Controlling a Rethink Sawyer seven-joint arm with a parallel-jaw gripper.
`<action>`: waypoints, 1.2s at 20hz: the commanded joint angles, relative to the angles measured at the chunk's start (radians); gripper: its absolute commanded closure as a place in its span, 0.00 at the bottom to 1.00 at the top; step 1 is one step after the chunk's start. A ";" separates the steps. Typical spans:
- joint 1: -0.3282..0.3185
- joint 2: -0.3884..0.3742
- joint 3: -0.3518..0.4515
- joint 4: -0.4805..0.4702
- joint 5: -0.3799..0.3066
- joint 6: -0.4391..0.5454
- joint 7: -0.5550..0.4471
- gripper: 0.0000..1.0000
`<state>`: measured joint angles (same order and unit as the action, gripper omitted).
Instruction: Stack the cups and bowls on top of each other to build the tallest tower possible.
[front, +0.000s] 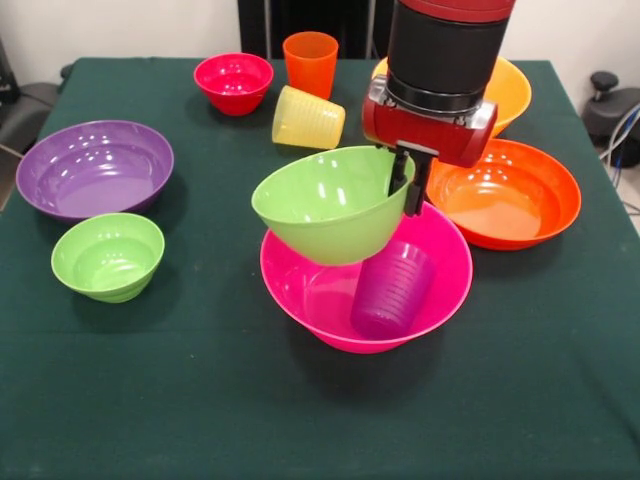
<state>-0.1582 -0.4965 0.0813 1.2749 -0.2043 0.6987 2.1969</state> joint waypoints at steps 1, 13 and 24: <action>0.032 0.024 0.046 0.042 0.004 -0.041 0.063 1.00; 0.046 0.037 0.049 0.024 0.015 -0.035 0.064 1.00; 0.044 0.045 0.045 0.005 0.004 -0.040 0.040 1.00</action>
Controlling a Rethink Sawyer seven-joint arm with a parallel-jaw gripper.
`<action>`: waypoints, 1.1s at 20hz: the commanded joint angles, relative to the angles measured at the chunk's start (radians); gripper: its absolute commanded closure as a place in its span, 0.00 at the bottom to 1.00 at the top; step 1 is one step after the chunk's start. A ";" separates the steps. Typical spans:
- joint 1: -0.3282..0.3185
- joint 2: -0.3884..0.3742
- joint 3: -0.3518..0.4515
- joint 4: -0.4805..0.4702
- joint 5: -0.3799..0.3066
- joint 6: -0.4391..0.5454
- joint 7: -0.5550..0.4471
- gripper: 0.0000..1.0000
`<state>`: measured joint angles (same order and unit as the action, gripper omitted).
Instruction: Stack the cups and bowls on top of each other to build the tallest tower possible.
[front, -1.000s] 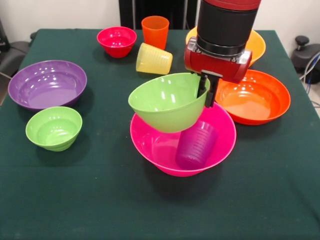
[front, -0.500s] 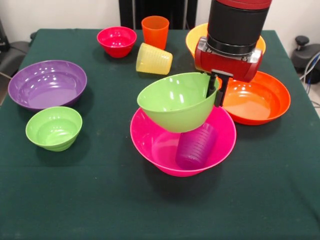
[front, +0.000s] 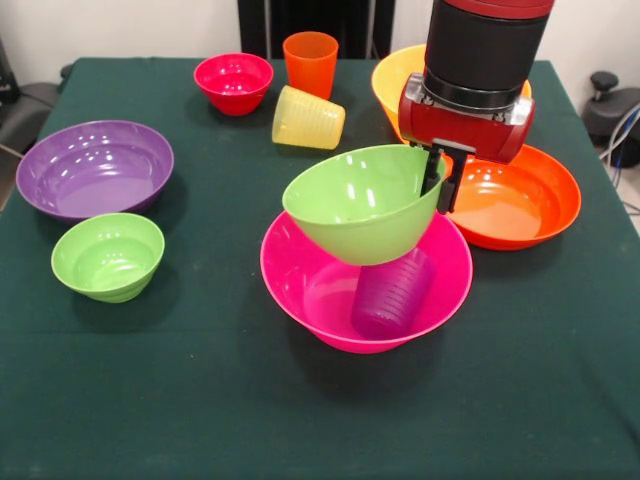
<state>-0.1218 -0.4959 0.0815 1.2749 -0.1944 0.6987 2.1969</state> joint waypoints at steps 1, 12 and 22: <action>0.007 0.044 0.044 0.005 -0.006 -0.037 0.040 1.00; 0.003 0.038 0.039 0.015 0.002 -0.020 0.047 1.00; -0.013 0.038 0.047 0.012 0.002 -0.005 0.022 1.00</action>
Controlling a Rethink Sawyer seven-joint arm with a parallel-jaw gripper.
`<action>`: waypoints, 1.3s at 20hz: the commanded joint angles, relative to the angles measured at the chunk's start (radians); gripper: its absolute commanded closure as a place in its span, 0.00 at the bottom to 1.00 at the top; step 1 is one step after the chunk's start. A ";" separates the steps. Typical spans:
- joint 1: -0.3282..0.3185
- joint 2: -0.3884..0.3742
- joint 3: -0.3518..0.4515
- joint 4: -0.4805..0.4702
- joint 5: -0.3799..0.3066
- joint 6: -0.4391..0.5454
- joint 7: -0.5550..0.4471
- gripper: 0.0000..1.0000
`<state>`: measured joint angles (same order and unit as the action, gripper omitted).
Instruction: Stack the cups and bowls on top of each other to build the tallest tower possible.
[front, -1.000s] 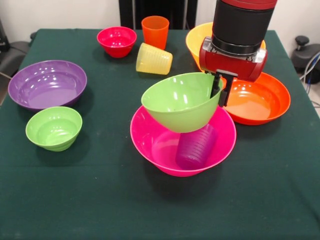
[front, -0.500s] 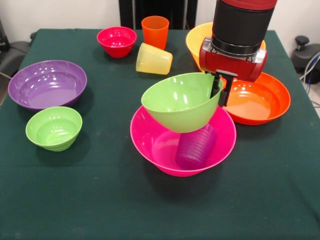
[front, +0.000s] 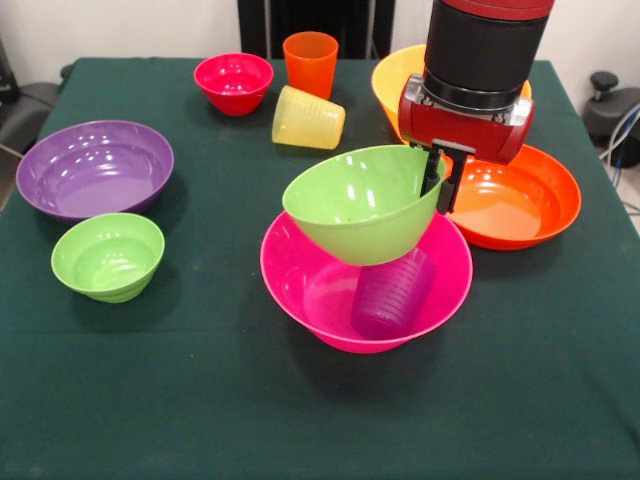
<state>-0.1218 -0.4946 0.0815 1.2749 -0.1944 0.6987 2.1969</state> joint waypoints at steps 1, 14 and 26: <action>-0.014 0.037 0.047 0.010 0.002 -0.004 0.022 1.00; -0.030 0.037 0.045 0.012 0.009 -0.012 0.026 0.00; -0.057 -0.034 0.055 0.055 0.025 0.001 0.011 0.00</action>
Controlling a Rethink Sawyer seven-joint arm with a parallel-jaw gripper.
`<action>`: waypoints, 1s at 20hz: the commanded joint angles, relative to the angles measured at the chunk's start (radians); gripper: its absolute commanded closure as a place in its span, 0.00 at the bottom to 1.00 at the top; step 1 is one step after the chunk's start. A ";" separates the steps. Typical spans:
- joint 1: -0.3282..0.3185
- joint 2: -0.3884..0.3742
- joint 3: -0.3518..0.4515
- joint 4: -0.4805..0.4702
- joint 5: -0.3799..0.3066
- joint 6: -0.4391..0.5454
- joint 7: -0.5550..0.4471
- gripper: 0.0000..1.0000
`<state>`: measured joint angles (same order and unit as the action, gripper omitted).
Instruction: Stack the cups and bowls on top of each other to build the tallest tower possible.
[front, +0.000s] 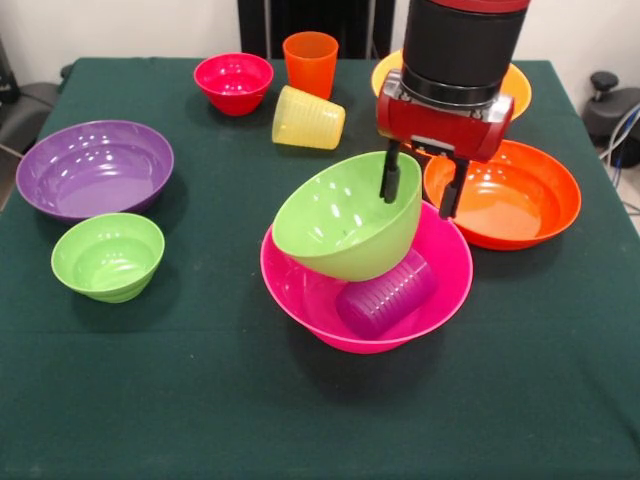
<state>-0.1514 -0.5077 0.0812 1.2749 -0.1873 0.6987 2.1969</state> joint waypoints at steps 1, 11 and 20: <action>-0.031 -0.034 0.059 0.064 0.026 0.011 0.010 0.00; -0.089 -0.083 0.072 0.055 0.052 0.083 -0.060 0.00; -0.145 -0.055 0.088 0.025 0.023 0.068 -0.115 0.00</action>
<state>-0.2712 -0.6065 0.0859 1.2794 -0.1374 0.6991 2.1969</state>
